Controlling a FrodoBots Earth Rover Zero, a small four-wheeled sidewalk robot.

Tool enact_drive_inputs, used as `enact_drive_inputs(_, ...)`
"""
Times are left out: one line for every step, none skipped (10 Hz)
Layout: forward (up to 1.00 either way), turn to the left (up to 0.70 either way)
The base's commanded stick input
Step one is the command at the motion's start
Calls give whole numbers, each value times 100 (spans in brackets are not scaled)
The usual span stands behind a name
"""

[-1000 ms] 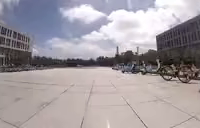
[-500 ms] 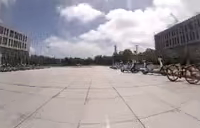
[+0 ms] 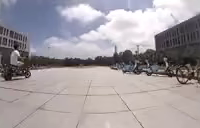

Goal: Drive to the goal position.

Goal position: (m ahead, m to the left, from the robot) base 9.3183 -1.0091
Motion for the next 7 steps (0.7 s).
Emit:
enact_drive_inputs(100, 0)
enact_drive_inputs(100, 0)
enact_drive_inputs(100, 0)
enact_drive_inputs(100, 0)
enact_drive_inputs(100, 0)
enact_drive_inputs(100, 0)
enact_drive_inputs(100, 0)
